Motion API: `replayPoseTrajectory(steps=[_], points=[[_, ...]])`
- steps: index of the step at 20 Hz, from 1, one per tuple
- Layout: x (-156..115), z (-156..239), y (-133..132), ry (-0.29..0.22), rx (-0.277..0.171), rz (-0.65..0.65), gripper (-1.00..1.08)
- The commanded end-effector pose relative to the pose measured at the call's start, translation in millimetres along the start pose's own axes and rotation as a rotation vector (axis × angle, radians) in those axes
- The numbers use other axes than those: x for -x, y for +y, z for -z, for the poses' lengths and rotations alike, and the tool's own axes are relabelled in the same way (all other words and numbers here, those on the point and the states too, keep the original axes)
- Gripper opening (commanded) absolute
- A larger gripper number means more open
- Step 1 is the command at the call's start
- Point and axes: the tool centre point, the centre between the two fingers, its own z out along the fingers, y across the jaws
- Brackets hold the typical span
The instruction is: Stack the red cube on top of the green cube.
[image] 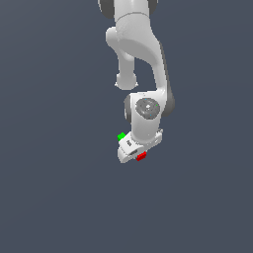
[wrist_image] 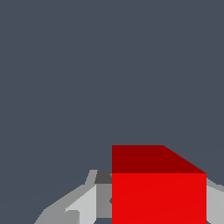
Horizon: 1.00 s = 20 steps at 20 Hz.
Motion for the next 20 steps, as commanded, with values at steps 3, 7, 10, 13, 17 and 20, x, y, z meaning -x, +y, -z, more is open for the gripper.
replayPoseTrajectory(steps=[3, 7, 10, 13, 17, 20], points=[[0.0, 28.0, -0.2, 0.001, 0.001, 0.0, -1.0], [-0.7, 41.3, 0.0, 0.001, 0.001, 0.0, -1.0], [-1.2, 44.1, 0.2, 0.001, 0.001, 0.0, -1.0], [-0.5, 42.5, 0.5, 0.002, 0.001, 0.0, -1.0], [4.8, 40.5, 0.7, 0.002, 0.001, 0.0, -1.0], [12.5, 37.6, 1.0, 0.002, 0.001, 0.0, -1.0]])
